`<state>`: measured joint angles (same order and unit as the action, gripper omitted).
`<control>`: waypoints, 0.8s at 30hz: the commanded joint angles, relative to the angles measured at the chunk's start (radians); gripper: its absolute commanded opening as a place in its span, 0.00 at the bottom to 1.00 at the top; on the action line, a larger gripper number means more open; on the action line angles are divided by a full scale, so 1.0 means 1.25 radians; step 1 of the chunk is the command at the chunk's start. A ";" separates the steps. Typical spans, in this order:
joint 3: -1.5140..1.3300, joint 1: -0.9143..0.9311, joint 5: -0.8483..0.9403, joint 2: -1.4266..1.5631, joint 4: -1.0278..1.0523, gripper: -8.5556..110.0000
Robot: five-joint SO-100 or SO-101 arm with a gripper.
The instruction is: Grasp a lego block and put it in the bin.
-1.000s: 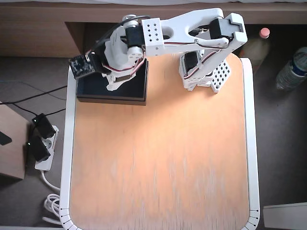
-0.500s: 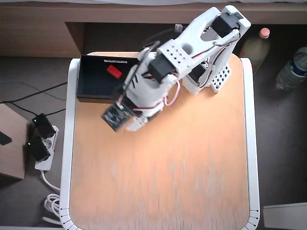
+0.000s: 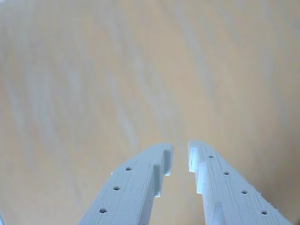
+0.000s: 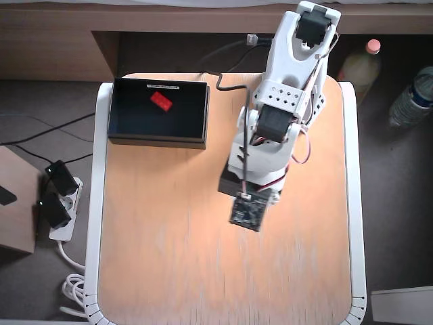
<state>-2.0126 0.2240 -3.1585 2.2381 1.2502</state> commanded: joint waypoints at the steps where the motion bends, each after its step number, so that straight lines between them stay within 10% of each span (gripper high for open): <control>1: -0.060 -0.058 -0.015 0.109 -0.018 0.08; 24: -0.679 -0.168 -0.093 0.680 -0.117 0.08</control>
<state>-2.8471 0.0230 -3.2674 3.0281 1.1321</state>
